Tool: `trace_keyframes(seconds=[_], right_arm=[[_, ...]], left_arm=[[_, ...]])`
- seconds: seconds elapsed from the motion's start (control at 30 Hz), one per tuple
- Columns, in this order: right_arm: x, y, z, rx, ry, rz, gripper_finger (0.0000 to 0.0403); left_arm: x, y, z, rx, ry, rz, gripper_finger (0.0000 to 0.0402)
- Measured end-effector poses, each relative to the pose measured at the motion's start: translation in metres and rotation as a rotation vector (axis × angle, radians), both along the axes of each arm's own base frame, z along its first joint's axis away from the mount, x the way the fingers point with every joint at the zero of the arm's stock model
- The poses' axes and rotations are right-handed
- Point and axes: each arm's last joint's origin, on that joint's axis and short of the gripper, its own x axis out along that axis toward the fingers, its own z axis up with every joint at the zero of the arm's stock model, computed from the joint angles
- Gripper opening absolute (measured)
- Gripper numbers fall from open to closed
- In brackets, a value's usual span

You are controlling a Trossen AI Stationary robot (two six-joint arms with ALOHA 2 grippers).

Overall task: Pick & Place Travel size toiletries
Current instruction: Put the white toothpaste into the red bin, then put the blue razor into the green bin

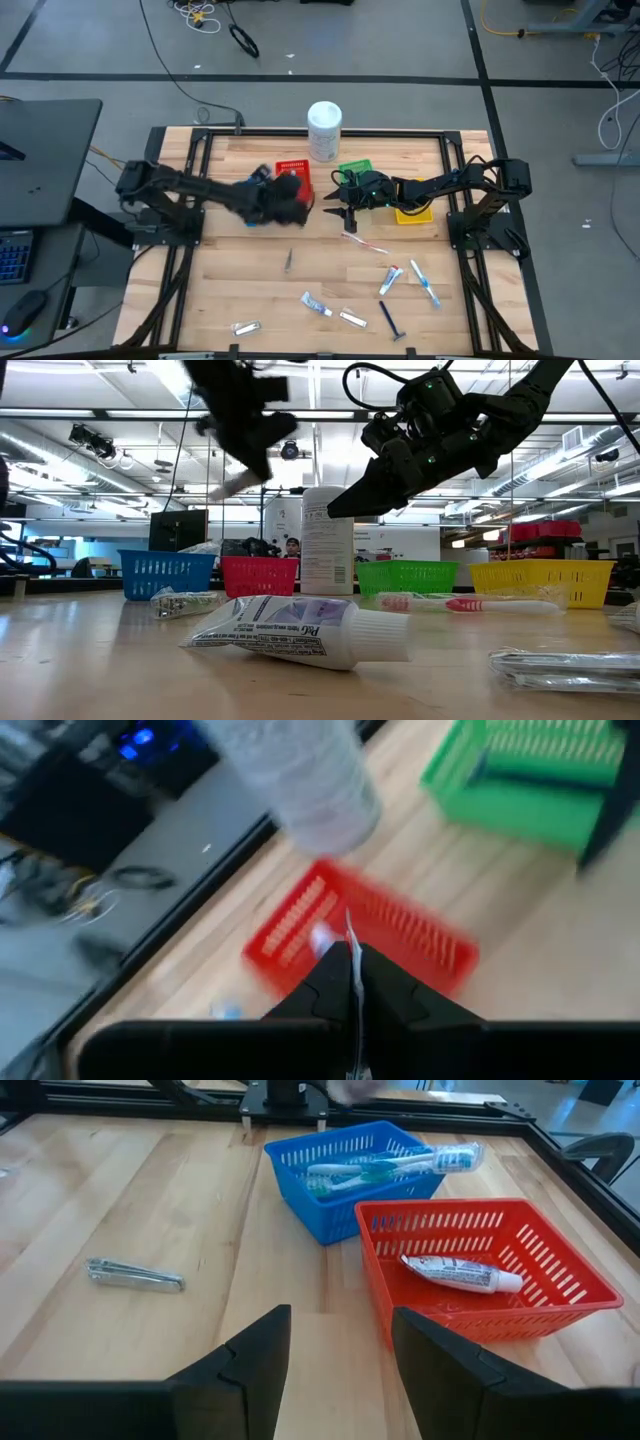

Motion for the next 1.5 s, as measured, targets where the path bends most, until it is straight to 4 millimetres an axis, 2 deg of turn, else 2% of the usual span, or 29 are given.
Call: trace_keyframes(seconds=[0.07,0.2,0.43,0.63,0.93,1.0,1.1,1.27,1.37,1.5], right_arm=[[0.000,0.000,0.000,0.000,0.001,0.000,0.0186],[0.000,0.000,0.000,0.000,0.005,0.000,0.0186],[-0.001,0.000,-0.001,0.001,0.010,0.000,0.0186],[-0.001,0.000,-0.001,0.001,0.011,0.000,0.0186],[0.000,0.000,0.000,0.009,-0.004,-0.004,0.0186],[0.000,0.000,0.000,0.009,-0.005,-0.005,0.0186],[0.000,0.000,0.000,0.020,0.000,-0.009,0.0186],[0.000,0.000,0.000,0.062,0.000,-0.029,0.0186],[0.000,0.003,0.000,0.087,0.002,-0.032,0.0186],[0.001,0.014,-0.001,0.099,0.009,-0.004,0.0186]], left_arm=[[0.013,0.017,-0.004,-0.032,-0.036,-0.060,0.0013],[0.025,0.050,-0.012,-0.114,-0.143,-0.123,0.0006],[0.009,0.086,-0.047,-0.182,-0.095,-0.017,0.0025],[-0.006,0.093,-0.078,-0.226,-0.062,0.027,0.0041],[-0.007,0.088,-0.081,-0.185,-0.001,-0.018,0.0111],[-0.009,0.084,-0.076,-0.191,-0.002,-0.028,0.0121],[-0.015,0.076,-0.055,-0.188,-0.066,-0.040,0.0124],[-0.045,0.060,-0.011,-0.117,-0.107,-0.037,0.0113],[-0.063,0.045,0.011,-0.121,-0.152,-0.099,0.0106],[-0.083,0.018,0.021,-0.136,-0.213,-0.221,0.0101]])
